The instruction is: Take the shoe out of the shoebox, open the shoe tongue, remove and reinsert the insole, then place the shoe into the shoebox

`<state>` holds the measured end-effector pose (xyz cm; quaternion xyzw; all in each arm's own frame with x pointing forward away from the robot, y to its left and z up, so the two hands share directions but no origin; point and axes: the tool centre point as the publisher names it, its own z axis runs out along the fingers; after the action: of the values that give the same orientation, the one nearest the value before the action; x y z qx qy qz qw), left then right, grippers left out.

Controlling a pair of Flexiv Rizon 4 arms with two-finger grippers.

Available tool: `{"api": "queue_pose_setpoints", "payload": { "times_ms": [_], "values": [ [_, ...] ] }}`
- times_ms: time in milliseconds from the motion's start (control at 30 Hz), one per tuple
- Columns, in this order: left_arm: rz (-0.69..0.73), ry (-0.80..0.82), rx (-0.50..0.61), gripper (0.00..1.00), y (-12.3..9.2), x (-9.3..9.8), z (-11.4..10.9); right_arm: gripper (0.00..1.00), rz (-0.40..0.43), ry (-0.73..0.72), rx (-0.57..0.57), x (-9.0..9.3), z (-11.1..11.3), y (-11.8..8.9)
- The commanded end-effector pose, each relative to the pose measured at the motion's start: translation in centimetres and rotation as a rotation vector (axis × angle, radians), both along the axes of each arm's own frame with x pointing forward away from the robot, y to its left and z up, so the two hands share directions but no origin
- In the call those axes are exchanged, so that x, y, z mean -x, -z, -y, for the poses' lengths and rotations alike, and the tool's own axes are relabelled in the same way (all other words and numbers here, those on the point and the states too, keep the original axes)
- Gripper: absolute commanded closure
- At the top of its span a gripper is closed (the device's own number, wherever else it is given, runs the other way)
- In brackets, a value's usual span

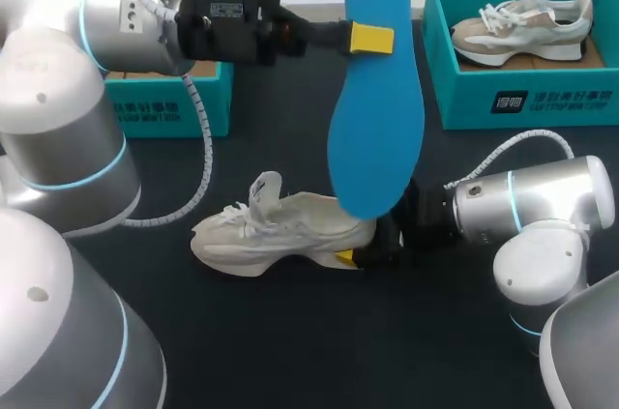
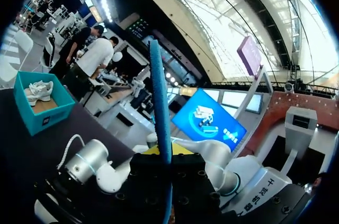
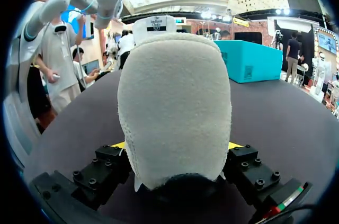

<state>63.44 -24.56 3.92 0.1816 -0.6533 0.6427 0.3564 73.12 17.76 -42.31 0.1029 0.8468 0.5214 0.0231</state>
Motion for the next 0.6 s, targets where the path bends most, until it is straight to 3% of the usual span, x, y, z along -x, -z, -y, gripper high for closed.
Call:
{"api": "queue_pose_setpoints", "payload": {
  "times_ms": [33, 200, 600],
  "values": [
    [-0.018, -0.017, 0.014, 1.0, -0.04, 0.45, 0.19, 1.0, -0.002, 0.003, 0.005, 0.34, 0.18, 0.48],
    [-0.027, 0.001, 0.009, 1.0, -0.18, 1.12, 0.51, 1.0, -0.002, 0.003, 0.005, 0.34, 0.18, 0.48],
    [-0.027, -0.024, 0.019, 1.0, -0.02, 0.78, 0.23, 1.0, -0.002, 0.003, 0.005, 0.34, 0.18, 0.48]
  ]
}}
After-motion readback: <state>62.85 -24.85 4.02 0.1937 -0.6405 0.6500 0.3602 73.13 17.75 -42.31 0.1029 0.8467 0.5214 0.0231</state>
